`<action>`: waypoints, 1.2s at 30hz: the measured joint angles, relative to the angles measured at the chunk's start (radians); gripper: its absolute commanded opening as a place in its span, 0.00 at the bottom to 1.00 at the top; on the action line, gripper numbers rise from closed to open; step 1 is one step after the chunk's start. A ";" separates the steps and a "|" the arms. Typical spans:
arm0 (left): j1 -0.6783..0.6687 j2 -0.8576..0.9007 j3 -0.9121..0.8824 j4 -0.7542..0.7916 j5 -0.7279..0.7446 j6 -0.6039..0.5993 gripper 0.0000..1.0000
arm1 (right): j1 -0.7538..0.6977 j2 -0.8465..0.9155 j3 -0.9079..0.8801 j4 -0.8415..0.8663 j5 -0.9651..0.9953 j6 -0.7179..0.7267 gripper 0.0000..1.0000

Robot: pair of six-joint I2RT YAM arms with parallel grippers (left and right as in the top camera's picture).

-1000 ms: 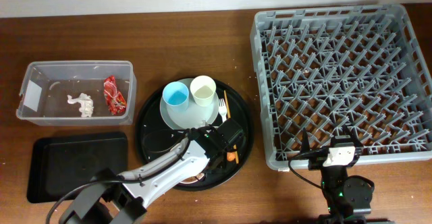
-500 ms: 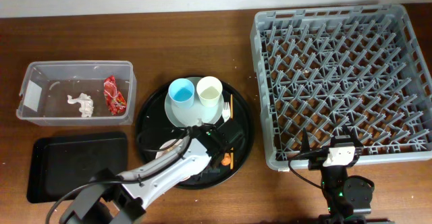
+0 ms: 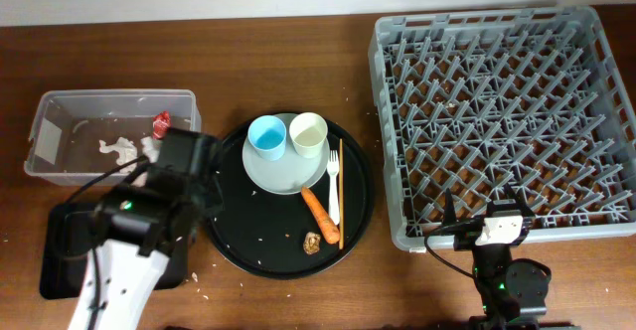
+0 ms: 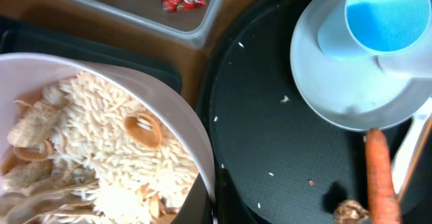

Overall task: Sort waste into correct bins and load items into the dishwasher rack
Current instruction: 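Tip the pink bowl over the black tray to dump scraps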

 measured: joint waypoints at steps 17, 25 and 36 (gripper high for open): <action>0.751 0.081 -0.219 0.364 0.408 0.264 0.00 | 0.000 0.000 0.000 0.000 0.000 0.000 0.99; 1.167 0.083 -0.504 0.689 0.932 0.359 0.00 | 0.000 0.000 0.000 0.000 0.000 0.000 0.98; 1.216 0.083 -0.511 0.649 1.270 0.512 0.00 | 0.000 0.000 0.000 0.000 0.000 0.000 0.99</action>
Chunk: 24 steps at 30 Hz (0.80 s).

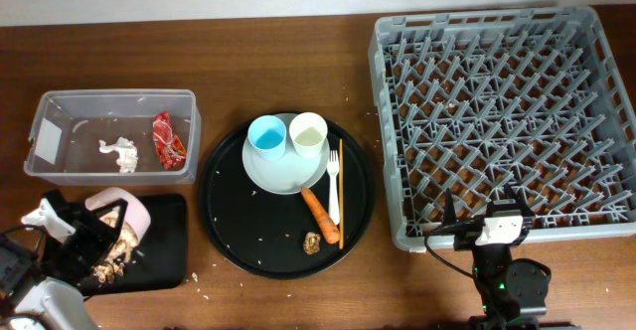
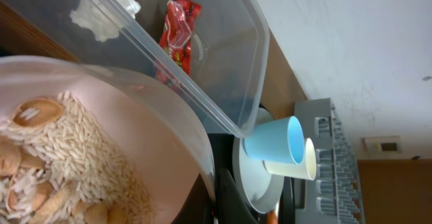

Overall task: Sort waste into correct bins and load items into the dishwasher rack
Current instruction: 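Tip the pink bowl over the black tray to dump scraps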

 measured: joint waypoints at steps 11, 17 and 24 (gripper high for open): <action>0.061 0.000 0.000 -0.110 0.143 0.143 0.00 | 0.000 0.000 0.000 0.000 0.000 0.000 0.99; 0.061 0.000 0.000 -0.123 0.258 0.251 0.00 | 0.000 0.000 0.000 0.000 0.000 0.001 0.99; 0.061 0.000 0.000 -0.179 0.328 0.290 0.00 | 0.000 0.000 0.000 0.000 0.000 0.000 0.99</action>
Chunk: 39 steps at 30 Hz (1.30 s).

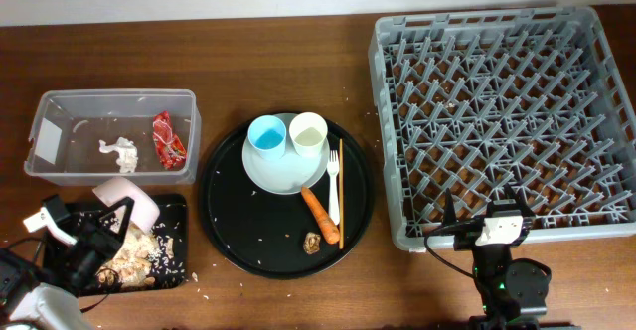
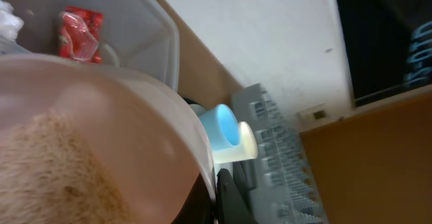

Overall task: Sort waste into correct bins and load items into the dishwasher rack
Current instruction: 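Tip the pink bowl over the black tray to dump scraps, then set the empty pink bowl back on the round tray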

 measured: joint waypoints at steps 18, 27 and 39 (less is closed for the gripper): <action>0.018 0.004 -0.007 0.066 0.150 -0.111 0.00 | 0.000 0.000 0.000 0.000 0.000 0.000 0.99; 0.022 0.020 -0.006 0.088 0.180 -0.104 0.00 | 0.000 0.000 0.000 0.000 0.000 0.001 0.99; -0.369 -0.213 0.179 0.059 -0.282 -0.360 0.00 | 0.000 0.000 0.000 0.000 0.000 0.001 0.99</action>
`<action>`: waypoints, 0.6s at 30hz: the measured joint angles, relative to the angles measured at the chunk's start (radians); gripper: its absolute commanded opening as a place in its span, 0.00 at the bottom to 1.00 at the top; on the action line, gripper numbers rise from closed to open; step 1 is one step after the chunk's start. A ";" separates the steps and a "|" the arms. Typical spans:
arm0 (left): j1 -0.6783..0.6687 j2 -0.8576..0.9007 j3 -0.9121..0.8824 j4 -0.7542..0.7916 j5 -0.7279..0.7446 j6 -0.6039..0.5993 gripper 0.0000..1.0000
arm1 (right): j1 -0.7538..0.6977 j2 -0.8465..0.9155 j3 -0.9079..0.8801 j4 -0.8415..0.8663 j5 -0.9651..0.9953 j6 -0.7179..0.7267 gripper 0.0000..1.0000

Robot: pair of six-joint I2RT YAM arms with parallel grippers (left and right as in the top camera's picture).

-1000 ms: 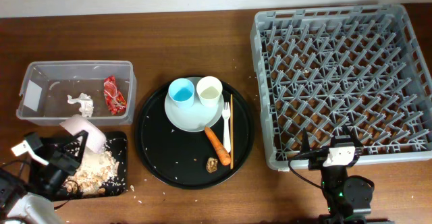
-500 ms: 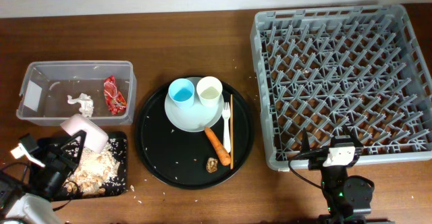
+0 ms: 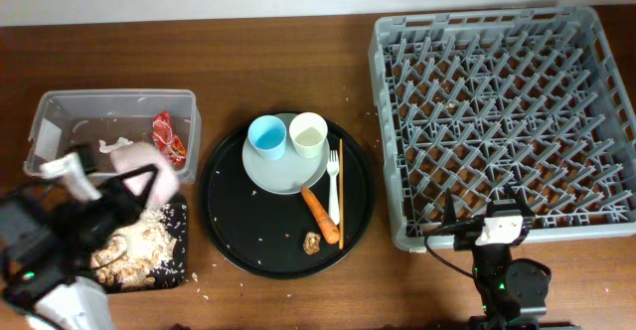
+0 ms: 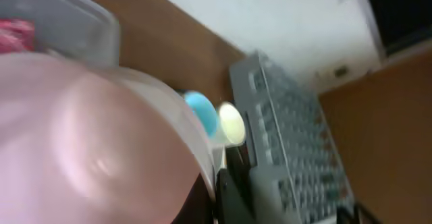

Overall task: Sort waste into correct bins and load items into the dishwasher rack
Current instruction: 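Set the empty pink bowl back on the round tray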

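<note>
My left gripper [image 3: 127, 186] is shut on the rim of a pink bowl [image 3: 146, 163], held tipped above the black bin [image 3: 175, 270]. In the left wrist view the pink bowl [image 4: 81, 156] fills the left, blurred, with no food showing inside. Rice and food scraps [image 3: 129, 246] lie piled in the black bin. The round black tray [image 3: 238, 231] carries a plate [image 3: 278, 176] with a blue cup [image 3: 266, 136] and a cream cup [image 3: 308, 133], plus a fork [image 3: 333, 186], a chopstick [image 3: 341, 186], a carrot [image 3: 318, 209] and a brown scrap [image 3: 312, 241]. The right gripper [image 3: 484, 214] rests open by the grey dish rack [image 3: 507, 111].
A clear plastic bin [image 3: 60, 106] at the back left holds a red wrapper [image 3: 164, 129] and white tissue [image 3: 114, 144]. Crumbs and rice grains are scattered on the wooden table around the tray. The rack takes up the right half of the table.
The bowl has moved up and right, from low over the black bin to near the clear bin's front wall. No rice shows in it now. The right arm has not moved.
First the bowl was full of rice, held between the tray and the black bin. Then it was low at the bin's left, tilted, still full. Then rice lay spread in the bin. Now the bowl is raised and looks emptied.
</note>
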 measured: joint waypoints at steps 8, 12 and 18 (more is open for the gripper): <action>-0.713 -0.072 0.005 -0.075 -0.617 -0.112 0.00 | 0.000 0.000 0.000 0.000 0.000 -0.001 0.99; -0.997 0.065 0.008 -0.071 -0.843 -0.159 0.00 | 0.000 0.000 0.000 0.000 0.000 0.000 0.99; -1.124 0.378 0.009 -0.010 -0.998 -0.191 0.01 | 0.000 0.000 0.000 0.000 0.000 -0.001 0.99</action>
